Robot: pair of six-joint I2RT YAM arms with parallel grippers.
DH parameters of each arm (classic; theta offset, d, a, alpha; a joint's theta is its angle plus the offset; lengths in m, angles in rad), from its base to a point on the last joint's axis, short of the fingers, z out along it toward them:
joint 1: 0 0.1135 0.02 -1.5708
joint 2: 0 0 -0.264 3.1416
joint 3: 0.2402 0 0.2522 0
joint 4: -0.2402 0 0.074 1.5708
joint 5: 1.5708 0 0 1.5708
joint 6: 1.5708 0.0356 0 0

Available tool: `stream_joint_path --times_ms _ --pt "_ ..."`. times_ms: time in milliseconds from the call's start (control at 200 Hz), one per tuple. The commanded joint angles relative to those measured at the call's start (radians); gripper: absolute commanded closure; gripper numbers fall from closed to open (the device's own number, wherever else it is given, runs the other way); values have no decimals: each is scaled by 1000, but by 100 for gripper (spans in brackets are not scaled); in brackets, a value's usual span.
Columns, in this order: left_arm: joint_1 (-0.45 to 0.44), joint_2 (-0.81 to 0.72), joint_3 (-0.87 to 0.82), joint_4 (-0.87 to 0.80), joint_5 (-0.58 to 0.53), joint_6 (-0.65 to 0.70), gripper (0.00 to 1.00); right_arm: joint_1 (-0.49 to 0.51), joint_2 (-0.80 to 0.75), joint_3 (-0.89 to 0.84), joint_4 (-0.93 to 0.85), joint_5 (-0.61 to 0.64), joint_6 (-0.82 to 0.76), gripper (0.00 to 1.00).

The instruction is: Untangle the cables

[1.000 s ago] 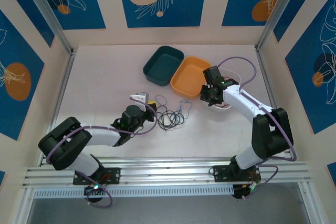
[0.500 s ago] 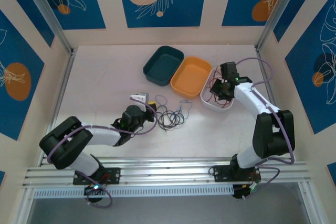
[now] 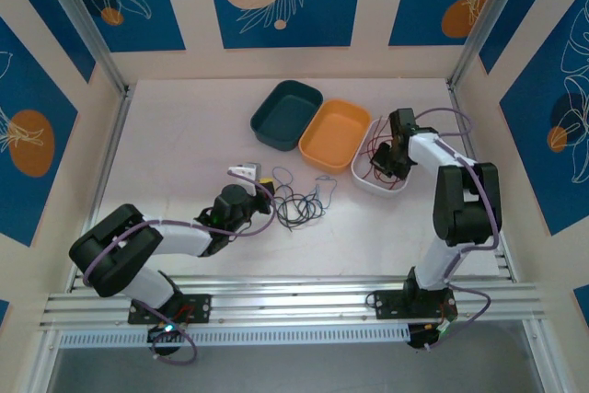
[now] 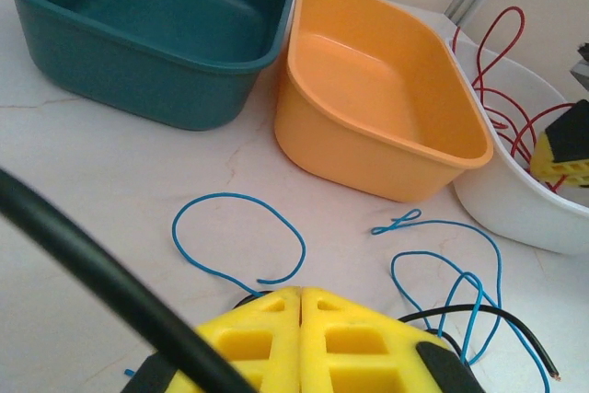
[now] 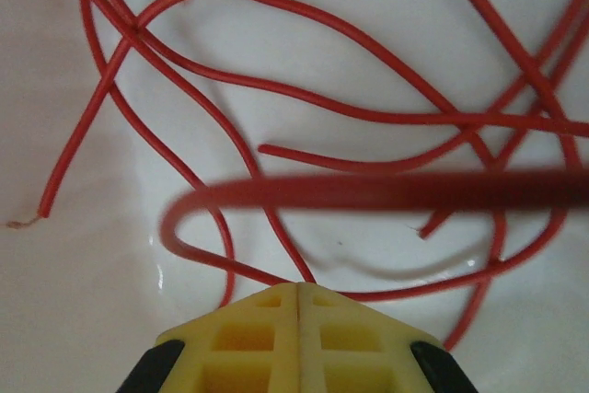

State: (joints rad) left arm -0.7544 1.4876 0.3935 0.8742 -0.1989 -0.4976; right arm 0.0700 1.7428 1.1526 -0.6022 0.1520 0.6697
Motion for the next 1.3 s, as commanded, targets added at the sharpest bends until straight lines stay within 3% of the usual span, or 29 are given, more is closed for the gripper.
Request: stream_joint_path --times_ms 0,270,665,985,1295 --pt "10 7 13 11 17 -10 100 26 8 57 -57 -21 -27 100" --pt "11 9 13 15 13 -14 100 80 -127 29 -176 -1 -14 100" --pt "13 26 17 25 26 -28 100 45 -220 -66 -209 45 -18 100" --pt "13 10 13 15 12 -27 100 45 -293 -19 -249 69 -33 68" --pt "13 5 19 3 7 -21 100 52 -345 14 -288 83 -60 58"
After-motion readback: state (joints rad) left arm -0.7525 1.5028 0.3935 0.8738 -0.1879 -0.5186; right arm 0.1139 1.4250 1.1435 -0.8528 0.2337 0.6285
